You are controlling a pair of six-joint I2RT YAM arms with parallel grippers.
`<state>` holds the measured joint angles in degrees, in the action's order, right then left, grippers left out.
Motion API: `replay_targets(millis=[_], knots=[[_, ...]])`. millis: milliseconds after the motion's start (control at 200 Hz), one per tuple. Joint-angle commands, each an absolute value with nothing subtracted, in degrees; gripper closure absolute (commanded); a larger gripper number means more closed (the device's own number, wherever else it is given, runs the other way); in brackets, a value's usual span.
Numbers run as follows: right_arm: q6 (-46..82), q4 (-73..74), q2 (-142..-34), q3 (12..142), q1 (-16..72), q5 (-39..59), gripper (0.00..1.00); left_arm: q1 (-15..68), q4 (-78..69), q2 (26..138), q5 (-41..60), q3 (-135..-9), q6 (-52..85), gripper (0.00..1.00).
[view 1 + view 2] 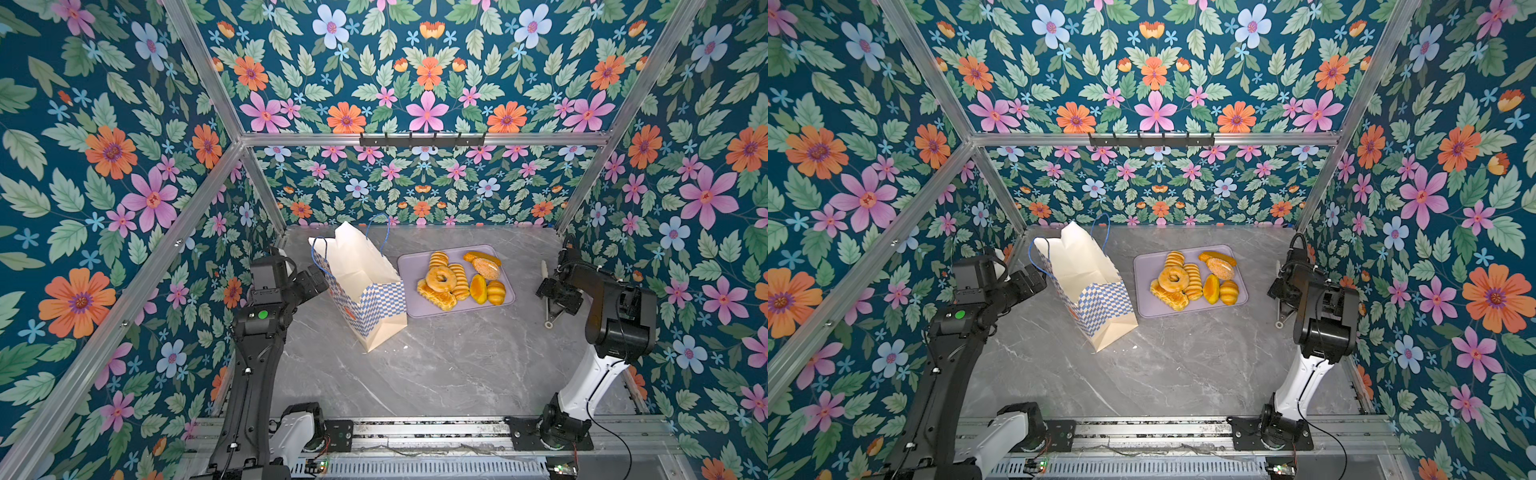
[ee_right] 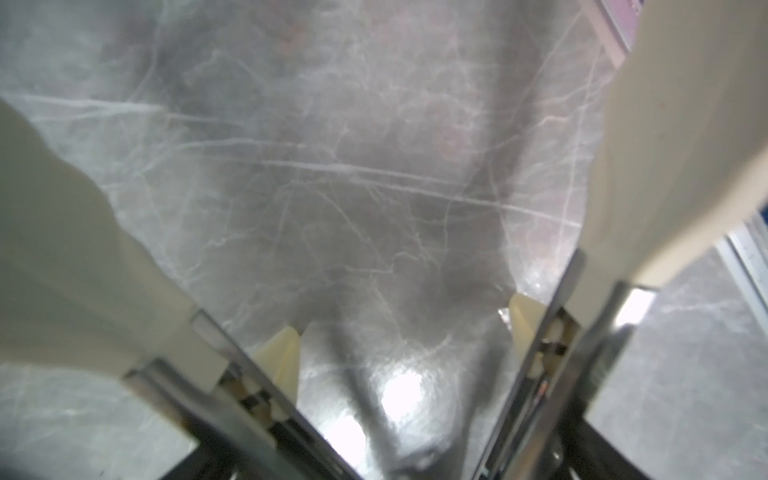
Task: Place the fake bread into the paper bag
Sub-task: 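Lift the tongs with the right gripper and carry them toward the tray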
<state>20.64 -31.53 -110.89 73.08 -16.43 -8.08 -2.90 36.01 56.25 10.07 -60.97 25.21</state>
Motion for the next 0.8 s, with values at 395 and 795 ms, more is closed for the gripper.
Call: replay_targets(millis=[395, 795], knots=[[21.73, -32.11, -103.88, 66.12, -16.43, -4.08, 0.44, -3.41, 36.11, 54.47, 10.55, -61.74, 24.08, 0.01], [24.45, -32.31, -86.86, 58.80, -16.42, 11.22, 0.48, -3.49, 37.22, 53.86, 11.39, -63.52, 24.17, 0.00]])
